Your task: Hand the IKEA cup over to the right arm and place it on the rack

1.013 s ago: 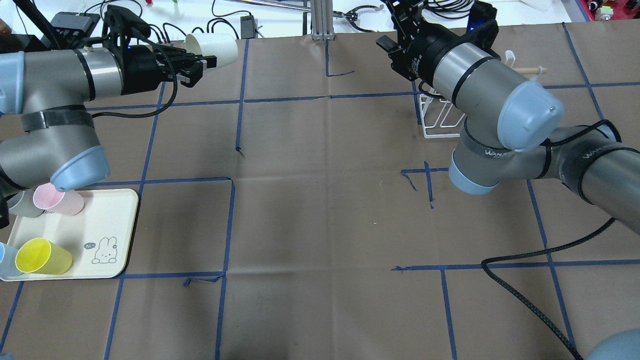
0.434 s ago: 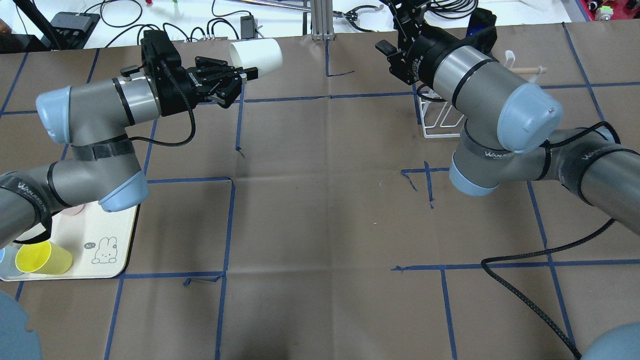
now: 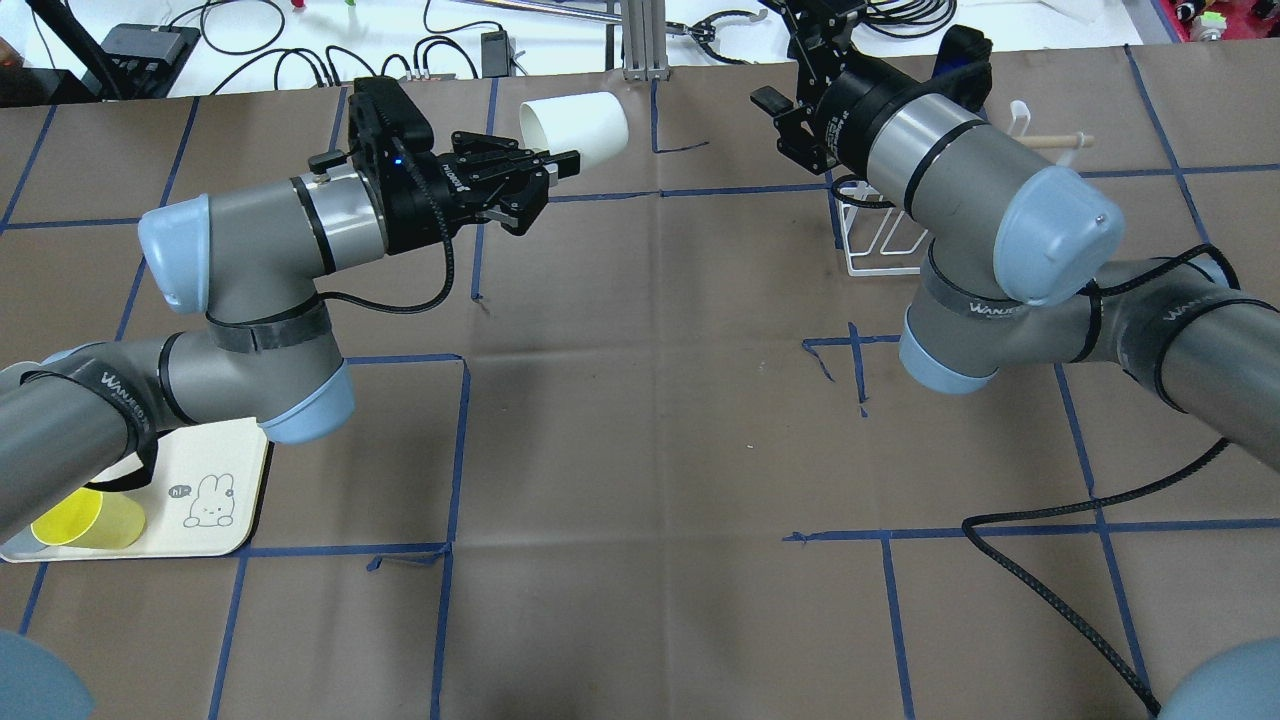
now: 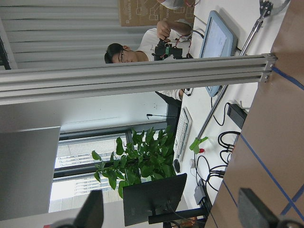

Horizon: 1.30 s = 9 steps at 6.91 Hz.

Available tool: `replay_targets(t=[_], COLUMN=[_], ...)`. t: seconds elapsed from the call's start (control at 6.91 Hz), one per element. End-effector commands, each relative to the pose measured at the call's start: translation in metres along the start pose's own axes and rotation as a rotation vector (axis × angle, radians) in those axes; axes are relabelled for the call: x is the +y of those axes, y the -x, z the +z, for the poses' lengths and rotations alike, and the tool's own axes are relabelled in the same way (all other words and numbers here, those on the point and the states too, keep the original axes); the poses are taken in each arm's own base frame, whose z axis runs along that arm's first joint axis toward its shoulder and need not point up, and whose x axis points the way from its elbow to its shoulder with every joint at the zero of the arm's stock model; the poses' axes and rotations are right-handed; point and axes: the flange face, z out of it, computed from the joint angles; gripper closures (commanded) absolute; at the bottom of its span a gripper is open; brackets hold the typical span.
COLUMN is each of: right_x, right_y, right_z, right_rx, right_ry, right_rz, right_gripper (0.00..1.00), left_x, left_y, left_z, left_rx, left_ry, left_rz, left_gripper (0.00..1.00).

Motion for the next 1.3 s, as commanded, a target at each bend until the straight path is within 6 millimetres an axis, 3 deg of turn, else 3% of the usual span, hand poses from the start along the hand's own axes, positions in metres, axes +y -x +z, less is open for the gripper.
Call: replay_targets(t=[0.0, 0.29, 0.72, 1.16], right_x=[0.002, 0.006, 0.011, 0.030], right_y=[-0.019, -0.031, -0.054, -0.055], right_z=[-0.003, -0.011, -0.014, -0.007], right_rx=[0.047, 0.072, 0.120, 0.136], right_ry=[-0.007, -0.005, -0.004, 0.042], right_rz=[0.026, 0.050, 0.075, 0.078], right_gripper=[0.00, 0.00, 0.00, 0.00], left_x=[-0.005, -0.016, -0.013, -0.013], left_y=[-0.023, -0.023, -0.023, -0.026], left_z=[0.034, 0.034, 0.031, 0.031], left_rx=[-0.045, -0.048, -0.041, -0.019], left_ry=[0.052, 0.041, 0.039, 0.033], left_rz=[-0.012, 0.001, -0.020, -0.029], left_gripper=[0.95, 0.95, 0.95, 0.95])
